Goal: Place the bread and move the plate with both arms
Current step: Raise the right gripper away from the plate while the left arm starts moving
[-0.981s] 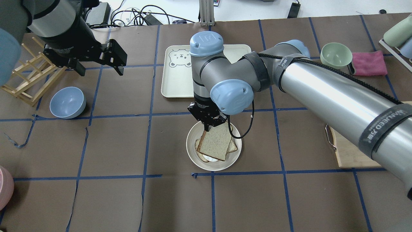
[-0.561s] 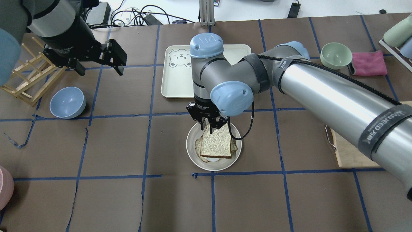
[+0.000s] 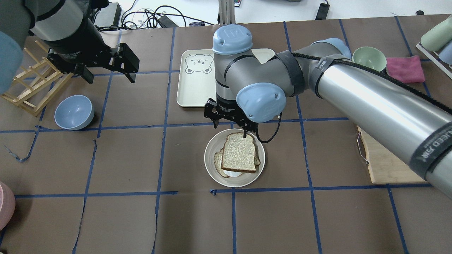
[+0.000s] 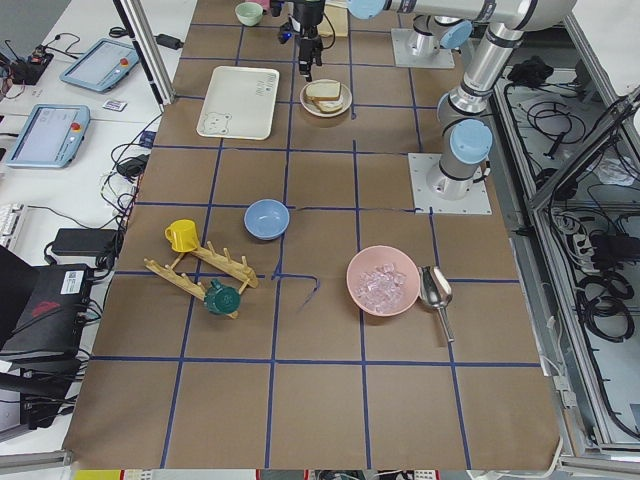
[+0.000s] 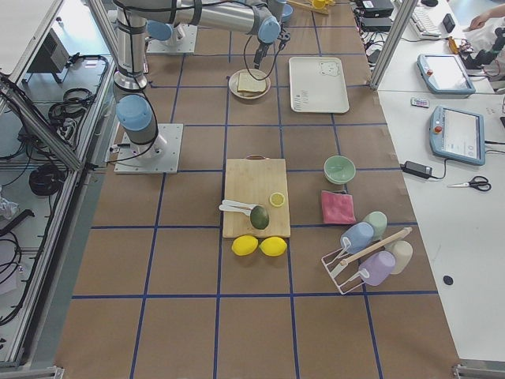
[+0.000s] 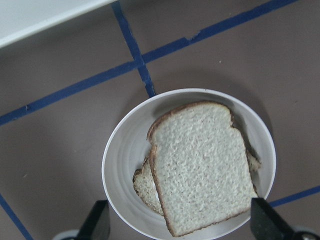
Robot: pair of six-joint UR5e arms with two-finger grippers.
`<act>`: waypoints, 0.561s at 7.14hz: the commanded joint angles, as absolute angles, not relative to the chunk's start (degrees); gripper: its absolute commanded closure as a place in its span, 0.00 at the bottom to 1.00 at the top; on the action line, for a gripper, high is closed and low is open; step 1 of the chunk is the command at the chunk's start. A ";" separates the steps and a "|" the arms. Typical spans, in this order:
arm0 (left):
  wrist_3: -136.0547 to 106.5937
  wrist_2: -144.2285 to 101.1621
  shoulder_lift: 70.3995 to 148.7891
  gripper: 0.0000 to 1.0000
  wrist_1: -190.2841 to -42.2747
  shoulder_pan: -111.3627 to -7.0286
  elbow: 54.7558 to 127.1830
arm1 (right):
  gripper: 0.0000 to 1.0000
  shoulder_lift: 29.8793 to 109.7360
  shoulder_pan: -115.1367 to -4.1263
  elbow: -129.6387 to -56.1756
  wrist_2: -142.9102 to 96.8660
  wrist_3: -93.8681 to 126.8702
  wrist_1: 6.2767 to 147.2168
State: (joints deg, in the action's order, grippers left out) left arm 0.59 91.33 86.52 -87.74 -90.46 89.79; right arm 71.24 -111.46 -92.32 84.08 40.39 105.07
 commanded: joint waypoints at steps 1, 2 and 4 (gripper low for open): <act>0.79 91.40 87.62 0.00 -87.19 -90.18 89.30 | 0.00 75.91 -106.11 -92.02 85.08 30.09 104.85; 0.27 91.23 87.97 0.00 -87.27 -90.09 89.04 | 0.00 78.11 -103.39 -92.11 84.90 24.14 103.29; 0.62 92.02 90.51 0.00 -87.11 -90.00 89.30 | 0.00 82.68 -98.46 -91.93 85.17 18.55 100.10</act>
State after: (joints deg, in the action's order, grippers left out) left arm 0.63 91.78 88.77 -87.47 -90.02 89.23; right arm 79.90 -101.62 -91.99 85.11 21.49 101.23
